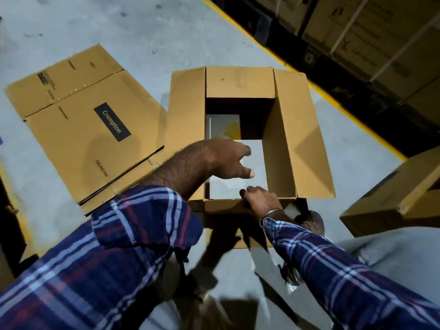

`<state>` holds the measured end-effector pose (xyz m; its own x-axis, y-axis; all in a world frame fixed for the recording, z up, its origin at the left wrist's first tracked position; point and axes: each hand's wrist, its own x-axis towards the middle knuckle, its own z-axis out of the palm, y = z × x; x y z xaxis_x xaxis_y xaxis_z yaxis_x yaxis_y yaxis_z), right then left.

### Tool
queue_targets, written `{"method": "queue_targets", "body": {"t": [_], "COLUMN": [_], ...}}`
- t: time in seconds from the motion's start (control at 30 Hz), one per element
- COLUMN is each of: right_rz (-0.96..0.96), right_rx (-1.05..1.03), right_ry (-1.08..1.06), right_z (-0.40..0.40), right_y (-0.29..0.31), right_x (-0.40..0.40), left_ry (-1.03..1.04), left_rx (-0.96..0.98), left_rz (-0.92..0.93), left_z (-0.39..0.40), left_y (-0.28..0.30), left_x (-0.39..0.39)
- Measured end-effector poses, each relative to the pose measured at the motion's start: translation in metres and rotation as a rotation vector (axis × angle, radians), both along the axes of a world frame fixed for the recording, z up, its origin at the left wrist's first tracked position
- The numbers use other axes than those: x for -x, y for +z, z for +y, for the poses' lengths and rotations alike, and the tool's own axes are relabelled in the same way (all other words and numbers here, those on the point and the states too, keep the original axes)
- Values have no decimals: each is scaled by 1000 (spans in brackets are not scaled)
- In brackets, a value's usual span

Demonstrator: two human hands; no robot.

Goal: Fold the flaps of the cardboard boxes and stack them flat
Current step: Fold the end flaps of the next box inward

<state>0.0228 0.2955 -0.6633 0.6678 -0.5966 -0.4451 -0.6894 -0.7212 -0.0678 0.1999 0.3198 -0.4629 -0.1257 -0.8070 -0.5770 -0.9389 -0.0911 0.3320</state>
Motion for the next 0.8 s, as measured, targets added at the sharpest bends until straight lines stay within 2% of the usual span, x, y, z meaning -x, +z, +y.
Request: {"method": "queue_targets", "body": {"t": [0.23, 0.4, 0.47, 0.53, 0.63, 0.7, 0.8], "right_rz": [34, 146, 145, 59, -230, -426, -563], "right_rx": [-93, -263, -400, -505, -448, -405, -483], "right_ry": [-16, -53, -131, -234, -376, -533, -762], "right_z": [5, -5, -21, -40, -72, -101, -161], "right_y": [4, 4, 5, 10, 0, -22, -68], "right_x": [1, -1, -3, -9, -28, -46, -77], "left_ry": [24, 50, 58, 70, 78, 81, 100], "left_rx": [-4, -4, -4, 10, 37, 54, 80], "left_rz": [18, 29, 26, 29, 38, 38, 41], "left_z": [7, 12, 8, 3, -8, -14, -25], "left_y": [3, 6, 5, 4, 2, 1, -2], "left_x": [-1, -12, -19, -24, -30, -34, -40]}}
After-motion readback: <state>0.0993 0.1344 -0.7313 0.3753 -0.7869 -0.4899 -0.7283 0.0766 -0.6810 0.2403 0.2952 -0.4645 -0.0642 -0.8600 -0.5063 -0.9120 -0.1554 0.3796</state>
